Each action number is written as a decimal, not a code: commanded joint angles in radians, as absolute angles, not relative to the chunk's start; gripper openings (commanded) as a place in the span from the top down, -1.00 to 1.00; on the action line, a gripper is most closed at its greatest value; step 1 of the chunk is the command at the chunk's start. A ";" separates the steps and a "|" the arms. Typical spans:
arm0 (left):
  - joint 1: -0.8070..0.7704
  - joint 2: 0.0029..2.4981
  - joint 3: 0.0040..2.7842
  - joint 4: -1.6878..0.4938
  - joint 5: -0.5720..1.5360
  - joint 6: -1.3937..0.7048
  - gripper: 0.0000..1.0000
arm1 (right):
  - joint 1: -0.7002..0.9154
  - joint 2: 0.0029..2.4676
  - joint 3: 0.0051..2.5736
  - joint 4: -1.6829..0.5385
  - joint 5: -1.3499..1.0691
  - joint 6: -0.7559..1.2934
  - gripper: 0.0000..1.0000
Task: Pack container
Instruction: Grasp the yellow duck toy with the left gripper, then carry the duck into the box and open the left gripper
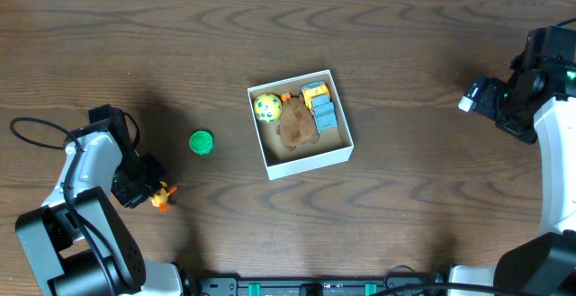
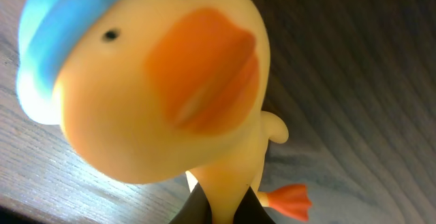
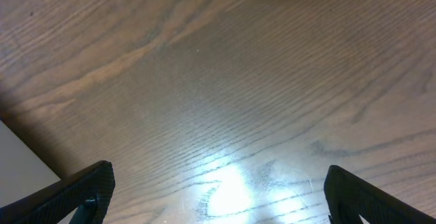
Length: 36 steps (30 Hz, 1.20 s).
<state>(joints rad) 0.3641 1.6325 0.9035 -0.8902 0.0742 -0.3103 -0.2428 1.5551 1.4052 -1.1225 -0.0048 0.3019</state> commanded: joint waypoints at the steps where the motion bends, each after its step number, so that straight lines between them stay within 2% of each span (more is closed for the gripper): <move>1: 0.347 1.635 0.916 -0.913 0.072 -0.308 0.88 | -0.241 1.538 1.406 -1.118 -0.008 0.279 -0.98; 7: 0.215 1.564 1.018 -0.965 0.071 -0.292 0.88 | -0.241 1.538 1.406 -1.118 -0.009 0.279 -0.98; 13: -0.022 1.433 1.158 -0.952 0.060 -0.253 0.88 | -0.241 1.538 1.406 -1.118 -0.008 0.273 -0.98; 20: -0.328 1.346 1.253 -0.734 0.060 -0.018 0.88 | -0.241 1.538 1.406 -1.118 -0.008 0.271 -0.98; 27: -0.563 1.415 1.253 -0.541 0.060 0.226 0.88 | -0.241 1.538 1.406 -1.119 -0.008 0.271 -0.99; 36: -0.663 1.637 1.253 -0.531 0.099 0.166 0.88 | -0.241 1.538 1.406 -1.119 -0.008 0.260 -0.99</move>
<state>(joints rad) -0.6449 1.5936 1.2449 -0.5228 0.0753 0.1841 -0.2428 1.5551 1.4052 -1.1183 -0.0048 0.2783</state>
